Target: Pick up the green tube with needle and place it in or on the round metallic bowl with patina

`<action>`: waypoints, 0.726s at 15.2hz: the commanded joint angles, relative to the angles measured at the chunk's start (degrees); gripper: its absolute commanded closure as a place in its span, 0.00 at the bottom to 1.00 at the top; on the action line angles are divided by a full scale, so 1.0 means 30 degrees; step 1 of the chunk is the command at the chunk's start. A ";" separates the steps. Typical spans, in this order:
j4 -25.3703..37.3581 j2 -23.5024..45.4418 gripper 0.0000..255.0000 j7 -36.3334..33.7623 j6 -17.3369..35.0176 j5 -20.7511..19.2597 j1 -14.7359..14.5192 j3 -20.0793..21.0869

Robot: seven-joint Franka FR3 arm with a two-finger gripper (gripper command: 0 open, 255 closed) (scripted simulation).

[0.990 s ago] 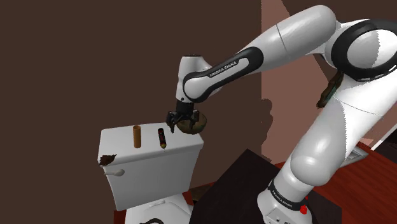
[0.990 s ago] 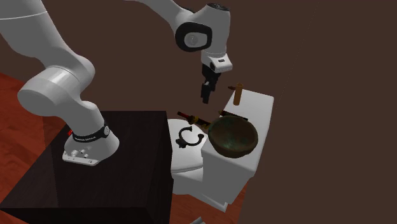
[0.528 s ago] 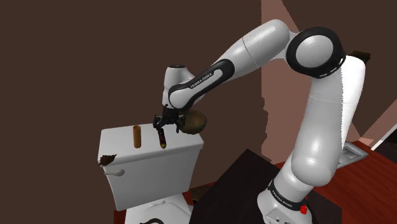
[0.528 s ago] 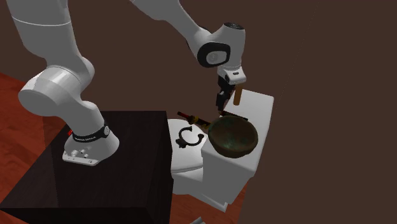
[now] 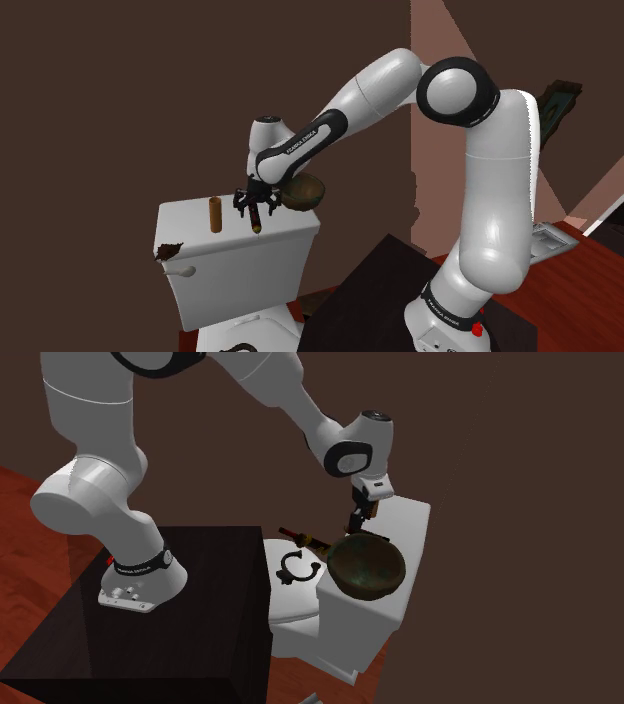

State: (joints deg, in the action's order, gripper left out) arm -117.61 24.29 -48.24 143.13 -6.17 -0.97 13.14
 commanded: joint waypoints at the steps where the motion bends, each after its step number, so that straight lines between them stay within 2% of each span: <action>1: 0.0019 0.0428 0.00 -0.0104 0.0414 -0.0146 -0.0084 -0.0093; 10: 0.0030 0.0547 0.00 -0.0129 0.0519 -0.0183 -0.0107 -0.0121; 11: 0.0030 0.0547 1.00 -0.0129 0.0519 -0.0183 -0.0107 -0.0121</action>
State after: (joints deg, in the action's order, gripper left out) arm -117.53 25.93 -48.63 144.69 -6.72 -1.29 12.78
